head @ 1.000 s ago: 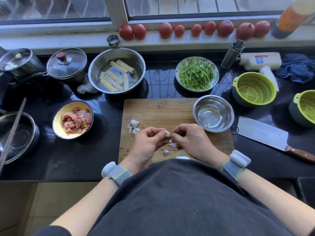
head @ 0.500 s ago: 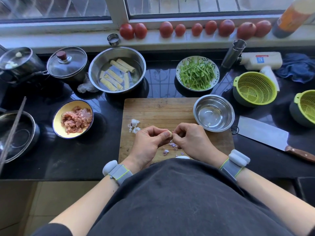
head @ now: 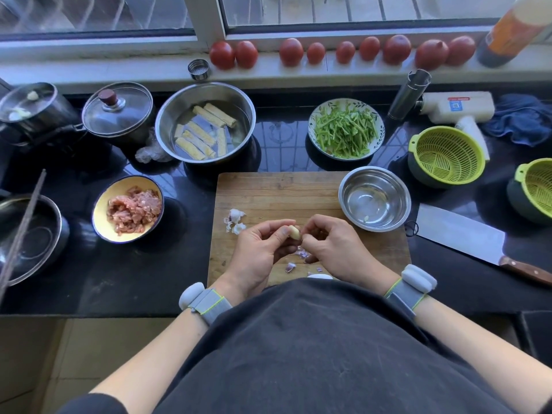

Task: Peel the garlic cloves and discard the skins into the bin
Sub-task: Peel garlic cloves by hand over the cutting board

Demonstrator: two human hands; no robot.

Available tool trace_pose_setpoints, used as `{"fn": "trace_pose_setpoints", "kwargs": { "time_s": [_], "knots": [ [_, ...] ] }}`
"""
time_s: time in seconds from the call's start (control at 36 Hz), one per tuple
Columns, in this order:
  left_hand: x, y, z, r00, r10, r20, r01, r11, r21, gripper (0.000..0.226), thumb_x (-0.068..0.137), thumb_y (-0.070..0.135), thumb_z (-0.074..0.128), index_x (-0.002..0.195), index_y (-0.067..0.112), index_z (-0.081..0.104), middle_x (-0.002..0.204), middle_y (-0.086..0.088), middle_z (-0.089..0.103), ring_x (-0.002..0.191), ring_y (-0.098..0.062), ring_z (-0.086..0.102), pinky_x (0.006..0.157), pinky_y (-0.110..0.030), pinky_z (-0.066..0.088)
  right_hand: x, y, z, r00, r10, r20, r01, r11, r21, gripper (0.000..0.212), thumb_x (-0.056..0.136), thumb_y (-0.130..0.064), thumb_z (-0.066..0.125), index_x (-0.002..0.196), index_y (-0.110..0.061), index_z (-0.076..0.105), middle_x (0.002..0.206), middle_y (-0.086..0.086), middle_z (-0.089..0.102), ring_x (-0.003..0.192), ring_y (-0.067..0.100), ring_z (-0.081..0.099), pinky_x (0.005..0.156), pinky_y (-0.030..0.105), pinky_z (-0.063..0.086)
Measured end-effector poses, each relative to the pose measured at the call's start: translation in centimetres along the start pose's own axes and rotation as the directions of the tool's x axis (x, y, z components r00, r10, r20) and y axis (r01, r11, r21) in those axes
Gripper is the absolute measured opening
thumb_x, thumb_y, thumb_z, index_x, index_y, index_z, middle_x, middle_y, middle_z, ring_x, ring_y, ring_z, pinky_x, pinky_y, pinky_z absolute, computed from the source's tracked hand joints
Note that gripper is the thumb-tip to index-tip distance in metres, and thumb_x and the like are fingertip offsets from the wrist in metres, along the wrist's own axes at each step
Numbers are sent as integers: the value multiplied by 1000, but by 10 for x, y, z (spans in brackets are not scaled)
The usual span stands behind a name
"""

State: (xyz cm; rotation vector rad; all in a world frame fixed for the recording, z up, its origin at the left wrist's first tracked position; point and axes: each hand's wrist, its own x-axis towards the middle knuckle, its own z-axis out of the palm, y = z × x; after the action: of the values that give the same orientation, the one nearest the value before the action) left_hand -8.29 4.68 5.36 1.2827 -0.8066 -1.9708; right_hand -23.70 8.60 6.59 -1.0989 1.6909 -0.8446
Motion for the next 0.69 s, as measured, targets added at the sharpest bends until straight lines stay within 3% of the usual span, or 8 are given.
{"fn": "trace_pose_setpoints", "kwargs": {
  "time_s": [0.11, 0.33, 0.69],
  "knots": [
    [0, -1, -1, 1000, -27, 12, 28, 999, -41, 15, 96, 2, 58, 100, 5, 72, 91, -15, 73, 75, -18, 69, 69, -23, 58, -1, 0, 0, 1000, 6, -4, -6, 1000, 25, 17, 87, -5, 64, 73, -14, 68, 65, 1, 57, 61, 12, 55, 60, 35, 63],
    [0, 0, -3, 999, -43, 1, 43, 997, -61, 17, 99, 4, 55, 104, 4, 71, 96, -20, 71, 76, -20, 70, 70, -25, 59, 0, 1, -1, 998, 58, -31, -56, 997, 59, 17, 87, -3, 63, 72, -11, 65, 63, -1, 57, 53, 14, 60, 66, 53, 62],
    [-2, 2, -1, 997, -82, 13, 83, 988, -132, 19, 99, -1, 51, 108, 2, 67, 99, -16, 71, 78, -20, 67, 68, -24, 57, 1, 5, 0, 995, 88, -35, -85, 993, 77, 13, 89, -8, 59, 83, -13, 69, 72, 6, 66, 59, 16, 62, 67, 54, 61]
  ]
}}
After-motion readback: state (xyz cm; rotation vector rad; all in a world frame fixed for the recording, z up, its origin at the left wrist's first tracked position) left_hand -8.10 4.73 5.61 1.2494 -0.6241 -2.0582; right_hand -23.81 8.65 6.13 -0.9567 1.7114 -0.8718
